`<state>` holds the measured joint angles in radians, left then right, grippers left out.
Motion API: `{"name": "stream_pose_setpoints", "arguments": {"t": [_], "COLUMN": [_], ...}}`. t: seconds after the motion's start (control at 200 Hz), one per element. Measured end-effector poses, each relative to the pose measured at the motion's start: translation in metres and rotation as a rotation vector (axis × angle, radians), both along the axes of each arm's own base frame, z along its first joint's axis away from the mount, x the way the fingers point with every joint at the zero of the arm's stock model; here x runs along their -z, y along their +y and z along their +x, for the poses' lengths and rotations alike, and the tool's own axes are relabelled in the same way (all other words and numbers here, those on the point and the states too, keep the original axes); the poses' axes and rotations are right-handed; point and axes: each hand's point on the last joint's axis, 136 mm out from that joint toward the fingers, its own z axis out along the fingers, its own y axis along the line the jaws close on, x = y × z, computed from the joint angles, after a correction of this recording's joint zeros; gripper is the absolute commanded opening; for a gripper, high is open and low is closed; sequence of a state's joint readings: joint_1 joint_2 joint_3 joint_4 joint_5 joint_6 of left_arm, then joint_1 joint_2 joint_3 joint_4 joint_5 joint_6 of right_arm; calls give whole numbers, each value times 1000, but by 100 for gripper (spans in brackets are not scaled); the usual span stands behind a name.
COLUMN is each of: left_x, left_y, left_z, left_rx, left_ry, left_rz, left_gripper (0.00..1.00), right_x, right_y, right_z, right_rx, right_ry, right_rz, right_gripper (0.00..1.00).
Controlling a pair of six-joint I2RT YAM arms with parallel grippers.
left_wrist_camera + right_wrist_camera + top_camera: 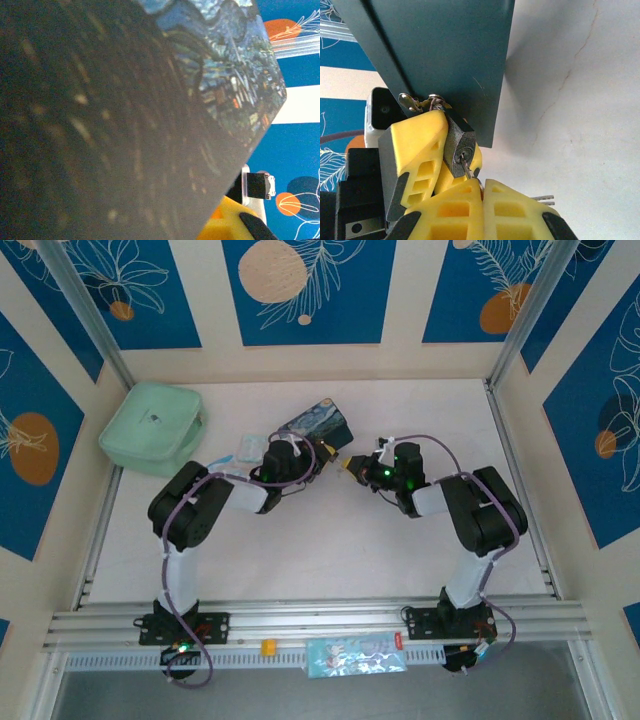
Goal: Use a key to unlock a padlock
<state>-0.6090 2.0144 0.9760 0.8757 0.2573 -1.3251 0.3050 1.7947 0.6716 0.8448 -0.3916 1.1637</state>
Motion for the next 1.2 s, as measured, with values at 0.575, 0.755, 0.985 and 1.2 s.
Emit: {"name": "stream_pose_setpoints", "arguments": {"t": [0.575,0.755,0.985,1.2], "left_x": [6,5,7,7], "left_y": [0,1,-1,-2], "left_z": [-4,-6,-8,-9], "left_rx": [20,22,17,-1], "left_ry": [-27,-40,-71,-97], "left_rz": [77,113,165,203], "left_gripper": [0,0,0,0], "right_x": [9,11,12,13], "right_y": [1,1,0,0], "right_z": [-3,-5,-5,-6], "right_rx": [8,7,31,47], "right_ry": [92,114,182,241], "right_rz": [-1,6,43,77], "right_gripper": [0,0,0,0]}}
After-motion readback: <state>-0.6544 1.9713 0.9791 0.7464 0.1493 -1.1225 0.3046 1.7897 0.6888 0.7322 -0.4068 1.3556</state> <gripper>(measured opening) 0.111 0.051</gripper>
